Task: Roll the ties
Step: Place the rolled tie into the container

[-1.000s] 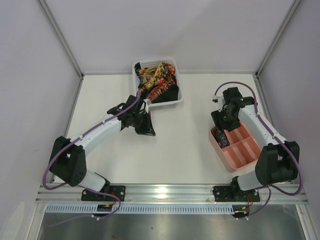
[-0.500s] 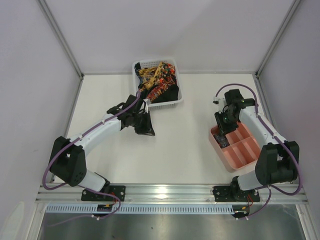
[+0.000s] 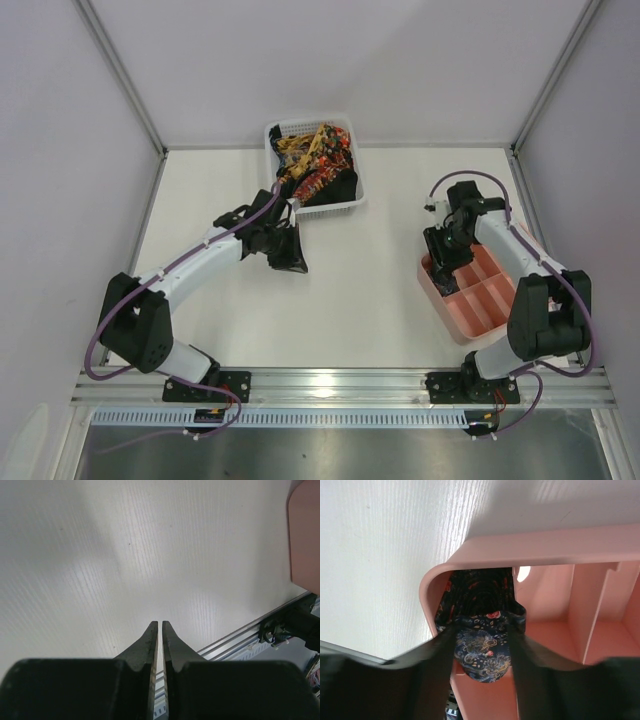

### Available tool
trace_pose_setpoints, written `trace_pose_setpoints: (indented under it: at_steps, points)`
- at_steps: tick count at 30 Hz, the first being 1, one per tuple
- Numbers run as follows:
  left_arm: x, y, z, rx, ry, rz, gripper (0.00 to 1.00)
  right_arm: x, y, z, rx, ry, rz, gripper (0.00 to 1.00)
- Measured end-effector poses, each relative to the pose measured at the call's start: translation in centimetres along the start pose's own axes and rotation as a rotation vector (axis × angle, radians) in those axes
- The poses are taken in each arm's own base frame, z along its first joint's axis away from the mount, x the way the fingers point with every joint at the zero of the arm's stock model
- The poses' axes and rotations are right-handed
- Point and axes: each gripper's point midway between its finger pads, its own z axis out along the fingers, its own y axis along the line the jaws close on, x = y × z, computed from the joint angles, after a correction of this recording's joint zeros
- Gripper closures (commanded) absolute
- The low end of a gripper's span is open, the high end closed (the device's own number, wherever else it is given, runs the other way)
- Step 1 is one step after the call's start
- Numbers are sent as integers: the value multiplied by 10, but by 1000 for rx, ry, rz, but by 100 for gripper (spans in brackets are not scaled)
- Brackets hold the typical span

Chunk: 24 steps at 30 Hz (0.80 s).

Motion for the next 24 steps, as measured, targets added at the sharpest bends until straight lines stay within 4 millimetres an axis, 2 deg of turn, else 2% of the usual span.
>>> trace_pose_setpoints:
  at_steps: [5, 12, 14, 16, 18, 21, 22, 24]
  points:
    - [0, 1, -1, -9, -3, -1, 85, -11, 0, -17, 20, -57, 4, 32]
    - [-1, 1, -4, -11, -17, -7, 82, -25, 9, -52, 31, -180, 20, 22]
    - [-1, 2, -6, -17, -21, -9, 81, -29, 13, -58, 29, -210, 22, 15]
    - [-1, 1, -9, -16, -29, -15, 81, -32, 19, -62, 21, -235, 23, 0]
    - [1, 0, -13, -10, -38, -27, 79, -37, 29, -67, 9, -274, 15, 0]
    - [11, 2, -19, 1, -44, -50, 62, -50, 45, -76, 11, -384, 6, 0]
    - [14, 2, -20, 9, -48, -56, 49, -52, 51, -80, 11, -428, 7, 0]
    - [24, 3, -23, 28, -45, -72, 37, -55, 66, -88, -15, -519, 17, 0]
